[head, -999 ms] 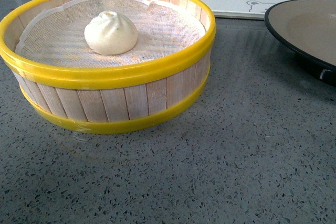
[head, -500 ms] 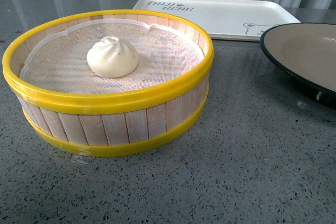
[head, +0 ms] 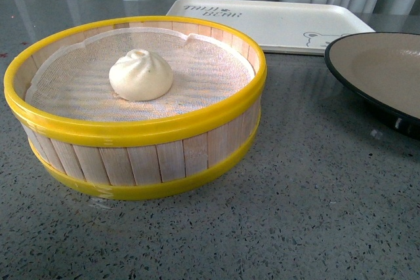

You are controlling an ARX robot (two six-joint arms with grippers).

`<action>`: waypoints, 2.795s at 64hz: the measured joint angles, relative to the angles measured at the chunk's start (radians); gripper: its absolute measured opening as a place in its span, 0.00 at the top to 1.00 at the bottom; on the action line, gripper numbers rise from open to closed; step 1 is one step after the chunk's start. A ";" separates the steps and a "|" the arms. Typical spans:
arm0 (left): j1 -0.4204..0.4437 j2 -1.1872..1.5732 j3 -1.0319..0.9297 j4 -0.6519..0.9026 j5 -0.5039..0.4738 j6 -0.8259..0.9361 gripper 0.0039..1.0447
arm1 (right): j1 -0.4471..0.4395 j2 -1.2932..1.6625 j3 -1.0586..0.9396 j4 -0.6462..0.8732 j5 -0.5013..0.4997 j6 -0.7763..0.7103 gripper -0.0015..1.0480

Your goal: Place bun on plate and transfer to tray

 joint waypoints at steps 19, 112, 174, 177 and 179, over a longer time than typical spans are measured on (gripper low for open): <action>0.000 0.000 0.000 0.000 0.000 0.000 0.06 | 0.000 0.000 0.000 0.000 0.000 0.000 0.08; -0.556 1.387 0.950 -0.035 -0.375 -0.141 0.06 | 0.000 0.000 0.000 0.000 0.000 0.000 0.08; -0.568 1.481 0.925 -0.125 -0.397 -0.111 0.06 | 0.000 0.000 0.000 0.000 0.000 0.000 0.08; -0.568 1.482 0.925 -0.125 -0.397 -0.111 0.10 | 0.000 0.000 0.000 0.000 0.000 0.000 0.08; -0.568 1.483 0.925 -0.125 -0.397 -0.111 0.14 | 0.000 0.000 0.000 0.000 0.000 0.000 0.08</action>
